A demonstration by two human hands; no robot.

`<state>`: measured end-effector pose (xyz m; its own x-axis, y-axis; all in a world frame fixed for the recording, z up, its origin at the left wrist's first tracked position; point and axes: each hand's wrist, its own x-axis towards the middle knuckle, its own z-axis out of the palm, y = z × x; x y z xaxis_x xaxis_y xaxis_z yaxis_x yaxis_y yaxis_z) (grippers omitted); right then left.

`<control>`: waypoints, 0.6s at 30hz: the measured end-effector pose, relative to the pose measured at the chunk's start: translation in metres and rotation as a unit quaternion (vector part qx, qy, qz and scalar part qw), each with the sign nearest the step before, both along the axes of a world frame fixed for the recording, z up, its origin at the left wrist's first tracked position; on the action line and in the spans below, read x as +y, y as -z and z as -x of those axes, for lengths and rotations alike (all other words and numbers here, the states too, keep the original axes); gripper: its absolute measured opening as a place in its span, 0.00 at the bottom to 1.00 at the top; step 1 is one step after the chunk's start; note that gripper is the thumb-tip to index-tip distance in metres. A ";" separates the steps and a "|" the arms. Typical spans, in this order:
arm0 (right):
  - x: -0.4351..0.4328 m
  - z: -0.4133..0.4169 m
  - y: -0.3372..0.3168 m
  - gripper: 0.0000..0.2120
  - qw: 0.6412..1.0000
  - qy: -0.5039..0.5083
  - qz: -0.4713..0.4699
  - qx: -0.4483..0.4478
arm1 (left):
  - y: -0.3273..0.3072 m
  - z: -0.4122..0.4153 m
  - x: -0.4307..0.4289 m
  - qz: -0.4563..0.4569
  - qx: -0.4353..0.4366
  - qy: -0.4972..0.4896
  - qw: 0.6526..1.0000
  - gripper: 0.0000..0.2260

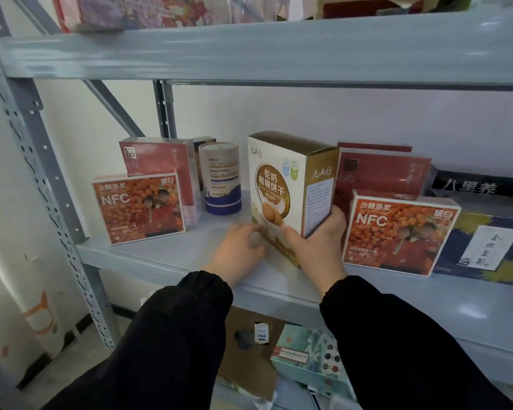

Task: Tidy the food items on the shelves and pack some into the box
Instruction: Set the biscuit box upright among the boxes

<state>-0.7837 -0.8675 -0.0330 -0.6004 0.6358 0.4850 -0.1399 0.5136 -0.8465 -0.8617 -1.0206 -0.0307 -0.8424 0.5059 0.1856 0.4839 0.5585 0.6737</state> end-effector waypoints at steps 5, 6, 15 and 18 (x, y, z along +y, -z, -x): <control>-0.004 0.005 0.005 0.55 0.997 0.008 -0.037 -0.069 | -0.006 0.008 -0.001 0.229 0.086 0.067 0.967 0.19; -0.004 0.006 0.005 0.56 0.996 0.012 -0.039 -0.077 | -0.006 0.013 -0.004 0.234 0.091 0.069 0.965 0.21; -0.003 0.035 -0.005 0.52 0.989 0.022 -0.022 -0.143 | 0.002 0.030 -0.018 0.251 0.082 0.046 0.963 0.27; 0.002 0.056 -0.007 0.51 0.989 0.017 -0.002 -0.144 | 0.004 0.031 -0.021 0.235 0.074 0.046 0.968 0.27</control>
<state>-0.8398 -0.8654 -0.0264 -0.6928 0.6564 0.2987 0.1244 0.5167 -0.8471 -0.8925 -1.0412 -0.0348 -0.7716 0.6352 0.0329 0.6180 0.7364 0.2752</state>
